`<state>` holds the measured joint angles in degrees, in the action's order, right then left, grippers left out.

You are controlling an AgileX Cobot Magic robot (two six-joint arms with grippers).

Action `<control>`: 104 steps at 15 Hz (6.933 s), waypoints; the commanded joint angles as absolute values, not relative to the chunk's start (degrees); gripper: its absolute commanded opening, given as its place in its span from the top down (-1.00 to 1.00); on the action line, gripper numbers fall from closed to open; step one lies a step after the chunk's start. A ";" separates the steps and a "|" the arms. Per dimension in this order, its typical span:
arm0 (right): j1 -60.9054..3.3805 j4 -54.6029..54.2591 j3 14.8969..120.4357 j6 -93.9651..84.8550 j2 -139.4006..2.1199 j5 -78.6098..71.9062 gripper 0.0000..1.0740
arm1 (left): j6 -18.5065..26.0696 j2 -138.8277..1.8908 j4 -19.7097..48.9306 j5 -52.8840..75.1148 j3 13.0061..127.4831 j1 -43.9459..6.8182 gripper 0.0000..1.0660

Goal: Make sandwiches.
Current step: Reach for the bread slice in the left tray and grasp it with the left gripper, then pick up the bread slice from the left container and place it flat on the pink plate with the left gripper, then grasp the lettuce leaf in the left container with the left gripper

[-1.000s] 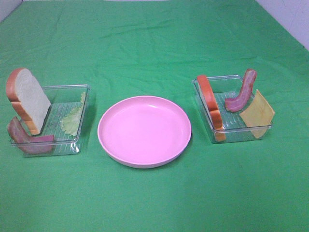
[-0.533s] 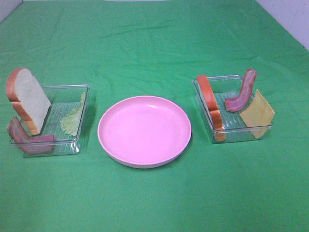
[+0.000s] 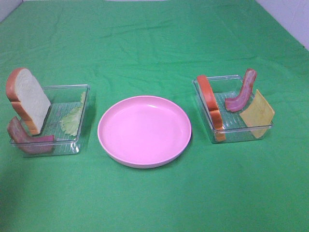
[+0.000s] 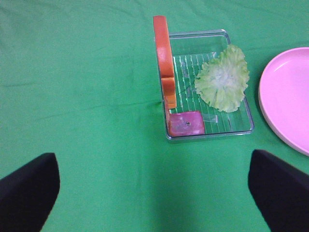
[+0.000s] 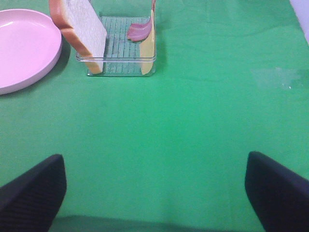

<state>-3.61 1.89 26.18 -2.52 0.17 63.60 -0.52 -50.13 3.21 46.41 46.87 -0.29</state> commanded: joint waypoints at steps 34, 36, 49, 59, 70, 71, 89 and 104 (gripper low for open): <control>-3.21 2.01 26.01 -3.04 2.12 62.91 -0.80 | -0.52 -114.99 11.46 47.73 83.59 -0.63 0.72; -3.21 2.01 26.01 -3.04 2.12 62.91 -0.80 | -0.52 -114.71 13.52 47.84 83.65 -0.63 0.78; -3.21 2.01 26.01 -3.04 2.12 62.91 -0.80 | 0.00 -100.84 31.23 57.87 94.31 -0.69 0.78; -3.21 2.01 26.01 -3.04 2.12 62.91 -0.80 | 6.13 -113.96 39.08 50.65 94.19 -23.72 0.77; -3.21 2.01 26.01 -3.04 2.12 62.91 -0.80 | 2.23 -125.48 38.85 44.69 94.19 -29.56 0.76; -3.21 2.01 26.01 -3.04 2.12 62.91 -0.80 | 1.43 -125.76 38.50 45.15 94.19 -29.56 0.76; -3.21 2.01 26.01 -3.04 2.12 62.91 -0.80 | -1.09 -124.90 33.00 52.31 96.60 -29.56 -0.89; -3.21 1.95 26.01 -2.86 2.01 62.91 -0.80 | -6.99 -114.25 2.35 75.69 116.48 -22.06 -0.89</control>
